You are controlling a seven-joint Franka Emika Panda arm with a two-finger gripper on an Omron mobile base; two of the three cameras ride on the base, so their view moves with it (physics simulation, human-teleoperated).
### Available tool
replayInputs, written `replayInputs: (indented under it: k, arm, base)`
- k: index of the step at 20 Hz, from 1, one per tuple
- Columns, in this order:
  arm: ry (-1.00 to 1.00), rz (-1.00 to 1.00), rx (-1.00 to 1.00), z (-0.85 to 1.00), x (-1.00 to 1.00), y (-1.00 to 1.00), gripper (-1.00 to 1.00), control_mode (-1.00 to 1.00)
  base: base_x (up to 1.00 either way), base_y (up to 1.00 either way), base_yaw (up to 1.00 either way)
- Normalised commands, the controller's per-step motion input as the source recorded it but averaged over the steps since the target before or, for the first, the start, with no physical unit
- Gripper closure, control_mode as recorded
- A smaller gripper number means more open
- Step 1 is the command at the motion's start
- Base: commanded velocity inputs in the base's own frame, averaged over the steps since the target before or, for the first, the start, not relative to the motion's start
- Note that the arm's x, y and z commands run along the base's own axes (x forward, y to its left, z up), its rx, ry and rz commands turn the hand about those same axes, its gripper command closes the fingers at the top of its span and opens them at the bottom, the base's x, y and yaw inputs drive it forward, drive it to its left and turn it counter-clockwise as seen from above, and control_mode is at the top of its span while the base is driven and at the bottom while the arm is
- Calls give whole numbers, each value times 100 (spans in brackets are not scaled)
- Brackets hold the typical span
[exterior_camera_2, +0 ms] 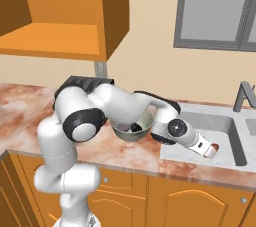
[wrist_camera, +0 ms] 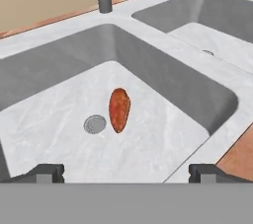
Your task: Pick the eggplants from the cabinet and place them in one bowl. Pick the sweet potato from the sink and place it in the other bowl.
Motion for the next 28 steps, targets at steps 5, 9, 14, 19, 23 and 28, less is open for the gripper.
replayInputs:
  k: [5, 9, 14, 19, 23, 28]
  arm:
    - [0, 0, 0, 0, 12, 0, -100, -100]
    - [0, 0, 0, -1, 33, -4, -100, -100]
    - [0, 1, 0, -8, 40, -17, -100, -100]
    - [3, 1, 2, -10, 34, -33, -100, -100]
    - [2, 0, 0, -1, 5, -6, -100, -100]
    - [7, 0, 0, 0, 15, -2, -100, -100]
  base:
    - [0, 0, 0]
    - [0, 0, 0]
    - [0, 0, 0]
    - [0, 0, 0]
    - [0, 0, 0]
    - [0, 0, 0]
